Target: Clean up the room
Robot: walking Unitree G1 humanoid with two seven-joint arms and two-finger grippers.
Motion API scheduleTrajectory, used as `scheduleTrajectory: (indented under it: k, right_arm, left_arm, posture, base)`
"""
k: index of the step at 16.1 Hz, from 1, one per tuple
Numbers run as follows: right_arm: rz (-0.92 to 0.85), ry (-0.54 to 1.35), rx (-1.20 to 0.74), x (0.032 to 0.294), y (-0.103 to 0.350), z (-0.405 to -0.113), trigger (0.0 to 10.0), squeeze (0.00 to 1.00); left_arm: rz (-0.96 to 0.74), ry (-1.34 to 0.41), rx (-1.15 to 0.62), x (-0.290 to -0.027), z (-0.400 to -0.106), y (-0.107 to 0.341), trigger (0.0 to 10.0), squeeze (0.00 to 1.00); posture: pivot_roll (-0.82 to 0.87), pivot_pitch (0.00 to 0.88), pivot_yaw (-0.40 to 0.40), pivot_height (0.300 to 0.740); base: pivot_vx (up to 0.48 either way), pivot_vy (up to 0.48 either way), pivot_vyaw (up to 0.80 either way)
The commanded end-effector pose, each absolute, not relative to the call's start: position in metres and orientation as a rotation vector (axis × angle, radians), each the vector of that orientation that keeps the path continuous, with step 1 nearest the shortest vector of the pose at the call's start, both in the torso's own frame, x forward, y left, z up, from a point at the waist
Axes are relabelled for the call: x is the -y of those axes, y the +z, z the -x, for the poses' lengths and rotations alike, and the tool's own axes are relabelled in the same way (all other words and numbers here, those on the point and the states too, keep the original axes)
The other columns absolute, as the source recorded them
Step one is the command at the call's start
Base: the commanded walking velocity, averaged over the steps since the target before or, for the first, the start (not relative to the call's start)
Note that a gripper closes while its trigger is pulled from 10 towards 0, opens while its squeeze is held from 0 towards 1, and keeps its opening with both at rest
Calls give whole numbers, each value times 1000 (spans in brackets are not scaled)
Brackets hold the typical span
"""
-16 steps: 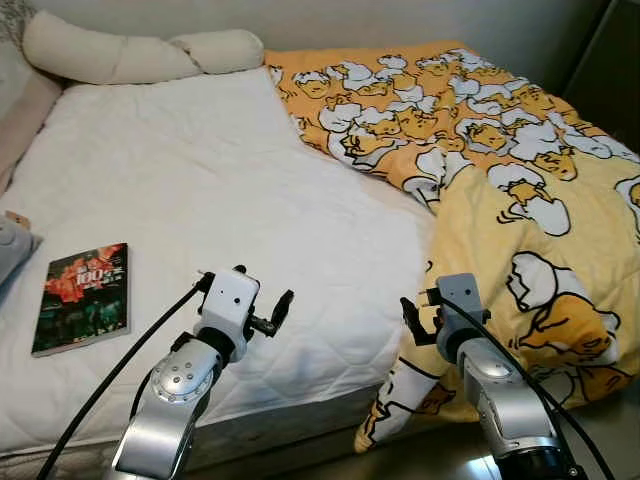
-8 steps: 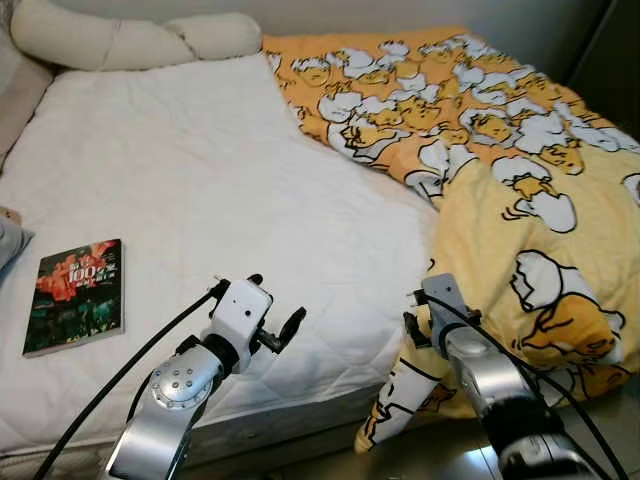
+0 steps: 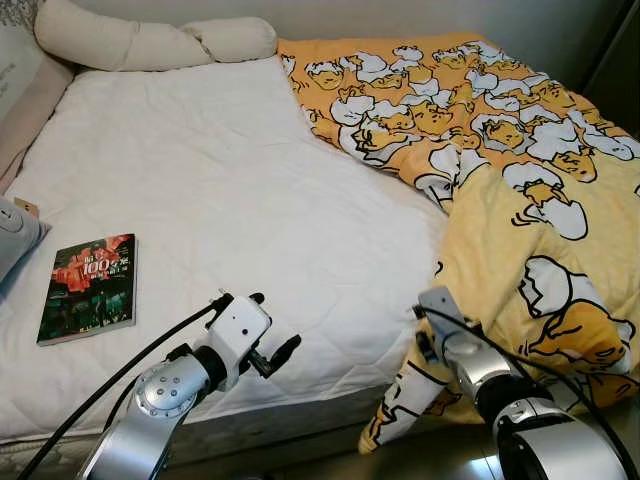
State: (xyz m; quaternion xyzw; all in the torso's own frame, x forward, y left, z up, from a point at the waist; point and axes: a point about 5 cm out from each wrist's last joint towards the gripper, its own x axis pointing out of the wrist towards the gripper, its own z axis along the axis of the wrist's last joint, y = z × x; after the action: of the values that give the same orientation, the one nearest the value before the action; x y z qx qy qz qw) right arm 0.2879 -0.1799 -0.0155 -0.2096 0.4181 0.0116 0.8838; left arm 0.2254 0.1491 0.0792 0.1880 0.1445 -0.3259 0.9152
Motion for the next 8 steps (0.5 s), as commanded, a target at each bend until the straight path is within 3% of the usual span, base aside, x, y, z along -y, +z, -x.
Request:
scheduleTrajectory:
  k: [1,8]
  right_arm:
    - [421,13,-865,181,-13,-291,0,0]
    - [339,-41,-874,189,-17,-287,0,0]
  left_arm:
    - [-405,-678,-287,-150,-225,85,10000,573]
    - [-421,-689,-303,-154,-223,89,10000,576]
  posture:
    - [144,0,1,740]
    - [155,0,24,740]
  base:
    - [0,0,0]
    - [0,0,0]
